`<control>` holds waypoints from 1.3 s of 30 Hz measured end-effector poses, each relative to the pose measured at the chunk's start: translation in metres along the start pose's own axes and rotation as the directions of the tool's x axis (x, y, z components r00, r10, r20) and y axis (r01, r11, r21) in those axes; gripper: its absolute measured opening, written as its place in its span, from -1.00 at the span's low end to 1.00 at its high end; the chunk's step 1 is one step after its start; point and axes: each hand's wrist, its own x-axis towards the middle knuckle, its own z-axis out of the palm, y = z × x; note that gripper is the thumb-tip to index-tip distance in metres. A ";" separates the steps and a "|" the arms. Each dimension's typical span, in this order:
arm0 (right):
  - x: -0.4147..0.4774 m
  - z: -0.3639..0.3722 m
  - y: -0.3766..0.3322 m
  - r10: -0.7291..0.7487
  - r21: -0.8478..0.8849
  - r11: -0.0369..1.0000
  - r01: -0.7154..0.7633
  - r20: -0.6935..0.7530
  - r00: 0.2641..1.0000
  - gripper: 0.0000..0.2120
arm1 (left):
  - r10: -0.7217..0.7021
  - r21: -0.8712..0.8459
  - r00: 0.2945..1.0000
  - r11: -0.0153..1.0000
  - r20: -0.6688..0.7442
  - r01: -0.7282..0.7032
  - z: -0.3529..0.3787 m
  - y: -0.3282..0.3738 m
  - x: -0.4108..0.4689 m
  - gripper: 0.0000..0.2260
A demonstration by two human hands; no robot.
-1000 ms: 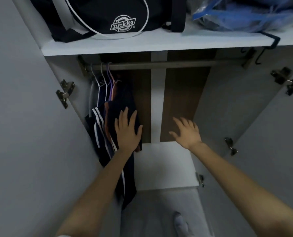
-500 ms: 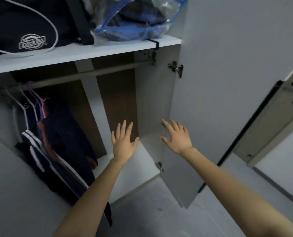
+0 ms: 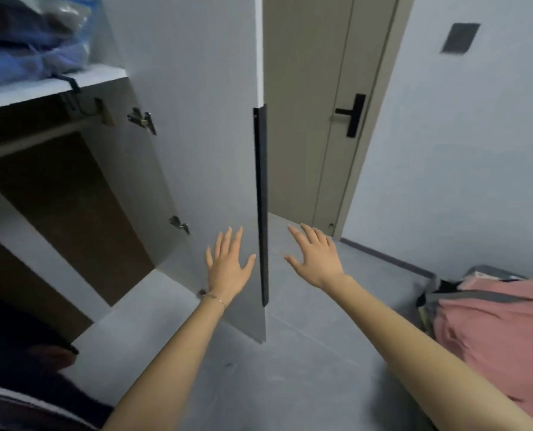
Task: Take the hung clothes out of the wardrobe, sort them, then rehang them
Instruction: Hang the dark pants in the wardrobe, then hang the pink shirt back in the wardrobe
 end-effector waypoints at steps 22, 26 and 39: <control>-0.165 -0.043 0.316 0.655 0.009 0.753 -0.658 -0.102 0.749 -0.32 | 0.500 -0.168 0.810 0.866 0.305 -0.471 0.195 0.322 0.012 -0.40; -0.160 -0.045 0.361 0.723 0.026 0.688 -0.726 -0.114 0.681 -0.33 | 0.560 -0.213 0.752 0.828 0.347 -0.519 0.234 0.363 0.047 -0.40; -0.152 -0.050 0.479 0.925 0.088 0.376 -0.923 -0.098 0.367 -0.37 | 0.738 -0.297 0.508 0.656 0.444 -0.694 0.341 0.493 0.132 -0.38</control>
